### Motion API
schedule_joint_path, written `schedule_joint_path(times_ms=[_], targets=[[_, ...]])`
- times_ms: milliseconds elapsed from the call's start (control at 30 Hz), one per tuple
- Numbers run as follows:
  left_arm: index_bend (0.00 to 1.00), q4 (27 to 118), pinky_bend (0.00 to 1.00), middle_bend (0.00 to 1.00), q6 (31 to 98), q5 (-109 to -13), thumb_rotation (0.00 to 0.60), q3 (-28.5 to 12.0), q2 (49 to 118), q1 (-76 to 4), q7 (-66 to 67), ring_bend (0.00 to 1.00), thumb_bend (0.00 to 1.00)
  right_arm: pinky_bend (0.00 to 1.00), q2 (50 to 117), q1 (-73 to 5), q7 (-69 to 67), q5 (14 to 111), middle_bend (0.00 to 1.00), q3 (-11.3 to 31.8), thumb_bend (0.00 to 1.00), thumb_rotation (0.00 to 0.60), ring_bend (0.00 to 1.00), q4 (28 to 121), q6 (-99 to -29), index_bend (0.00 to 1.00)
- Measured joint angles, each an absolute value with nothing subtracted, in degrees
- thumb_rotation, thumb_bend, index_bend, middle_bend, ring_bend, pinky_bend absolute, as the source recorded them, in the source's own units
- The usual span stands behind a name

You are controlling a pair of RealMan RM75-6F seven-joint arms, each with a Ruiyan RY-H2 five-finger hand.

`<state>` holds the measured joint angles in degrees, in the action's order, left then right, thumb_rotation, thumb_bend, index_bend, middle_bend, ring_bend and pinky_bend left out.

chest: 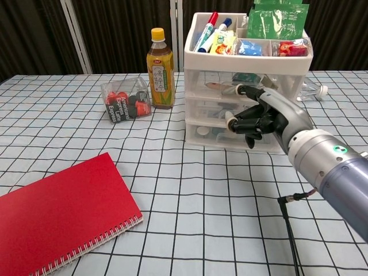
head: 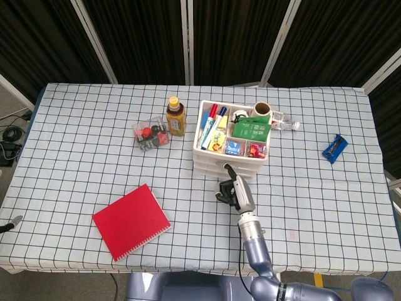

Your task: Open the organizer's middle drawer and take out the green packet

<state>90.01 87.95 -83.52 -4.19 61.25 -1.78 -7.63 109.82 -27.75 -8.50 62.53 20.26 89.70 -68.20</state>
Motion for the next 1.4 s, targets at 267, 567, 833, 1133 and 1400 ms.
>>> schedule_joint_path(times_ms=[267, 567, 833, 1133, 1400], targets=[[0.00, 90.2, 0.00, 0.00, 88.0, -83.7, 0.600, -4.1, 61.3, -1.8, -7.2, 0.00, 0.06, 0.77, 109.3, -26.8, -8.8, 63.9, 0.93, 18.8, 0.50, 0.600, 0.93, 91.4, -68.9, 0.28], [0.00, 90.4, 0.00, 0.00, 87.8, -83.8, 0.600, -3.9, 61.4, -1.9, -6.5, 0.00, 0.06, 0.77, 107.7, -25.3, -10.1, 66.4, 0.93, 16.6, 0.50, 0.600, 0.93, 94.6, -69.5, 0.29], [0.00, 90.6, 0.00, 0.00, 88.0, -83.8, 0.600, -3.9, 61.4, -1.8, -6.3, 0.00, 0.06, 0.77, 106.6, -23.6, -10.9, 69.2, 0.93, 13.5, 0.50, 0.600, 0.93, 96.6, -70.4, 0.29], [0.00, 90.7, 0.00, 0.00, 88.2, -83.8, 0.600, -4.0, 61.3, -1.7, -6.4, 0.00, 0.06, 0.77, 106.4, -22.9, -10.9, 69.4, 0.93, 13.0, 0.50, 0.600, 0.93, 96.6, -70.5, 0.22], [0.00, 90.7, 0.00, 0.00, 88.2, -83.8, 0.600, -4.0, 61.2, -1.7, -6.6, 0.00, 0.06, 0.77, 106.9, -23.0, -10.7, 68.0, 0.93, 14.2, 0.50, 0.600, 0.93, 95.3, -69.7, 0.16]])
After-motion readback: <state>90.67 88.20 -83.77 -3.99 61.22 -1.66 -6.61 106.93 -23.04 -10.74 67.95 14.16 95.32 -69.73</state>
